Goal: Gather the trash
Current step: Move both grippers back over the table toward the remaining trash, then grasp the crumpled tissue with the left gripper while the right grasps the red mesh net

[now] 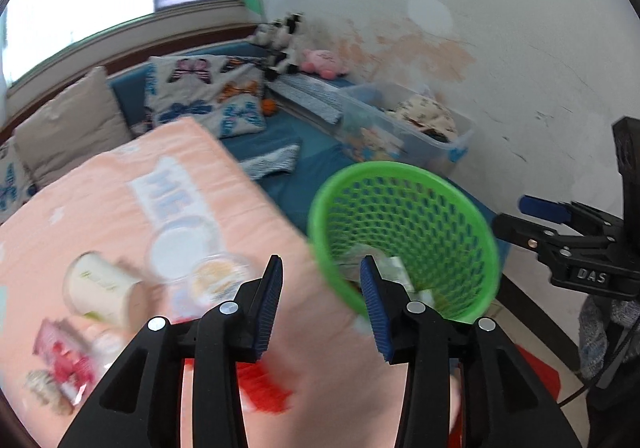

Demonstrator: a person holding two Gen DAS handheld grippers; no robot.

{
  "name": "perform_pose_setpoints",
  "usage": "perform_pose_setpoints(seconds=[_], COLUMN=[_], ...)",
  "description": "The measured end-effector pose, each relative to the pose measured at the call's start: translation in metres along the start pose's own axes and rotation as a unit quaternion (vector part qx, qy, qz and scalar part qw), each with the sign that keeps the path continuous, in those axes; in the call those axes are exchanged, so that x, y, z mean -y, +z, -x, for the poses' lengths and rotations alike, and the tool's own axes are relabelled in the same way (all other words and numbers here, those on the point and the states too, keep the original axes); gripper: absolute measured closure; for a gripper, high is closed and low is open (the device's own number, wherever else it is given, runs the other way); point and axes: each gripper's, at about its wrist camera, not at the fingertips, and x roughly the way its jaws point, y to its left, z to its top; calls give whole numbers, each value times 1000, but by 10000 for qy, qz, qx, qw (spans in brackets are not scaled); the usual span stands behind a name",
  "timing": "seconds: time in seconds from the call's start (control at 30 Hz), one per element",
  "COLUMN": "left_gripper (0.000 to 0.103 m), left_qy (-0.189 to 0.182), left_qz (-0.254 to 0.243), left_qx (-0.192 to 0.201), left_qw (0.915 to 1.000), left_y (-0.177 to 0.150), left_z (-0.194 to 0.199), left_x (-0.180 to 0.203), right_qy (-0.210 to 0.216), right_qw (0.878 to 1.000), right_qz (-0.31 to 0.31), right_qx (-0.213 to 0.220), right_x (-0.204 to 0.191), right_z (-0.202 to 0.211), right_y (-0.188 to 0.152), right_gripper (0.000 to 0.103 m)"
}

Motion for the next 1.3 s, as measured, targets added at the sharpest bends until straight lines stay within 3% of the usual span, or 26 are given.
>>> perform_pose_setpoints(seconds=[0.2, 0.4, 0.63, 0.83, 1.3], left_gripper=[60, 59, 52, 39, 32], left_qy=[464, 1012, 1701, 2160, 2080], left_qz=[393, 929, 1576, 1967, 2343], left_qx=[133, 198, 143, -2, -355], left_qw=[9981, 9903, 9726, 9564, 9490], left_y=[-20, -46, -82, -106, -136], left_z=[31, 61, 89, 95, 65], left_x=[-45, -105, -179, -226, -264], right_qy=[313, 593, 824, 1044, 1333], right_qw=[9993, 9976, 9948, 9917, 9847], right_qz=[212, 368, 591, 708, 792], right_qx=[34, 42, -71, -241, -800], right_x=[-36, -70, -105, -133, -177], right_z=[-1, -5, -17, -31, -87], right_y=[1, 4, 2, -6, -27], right_gripper=[23, 23, 21, 21, 21])
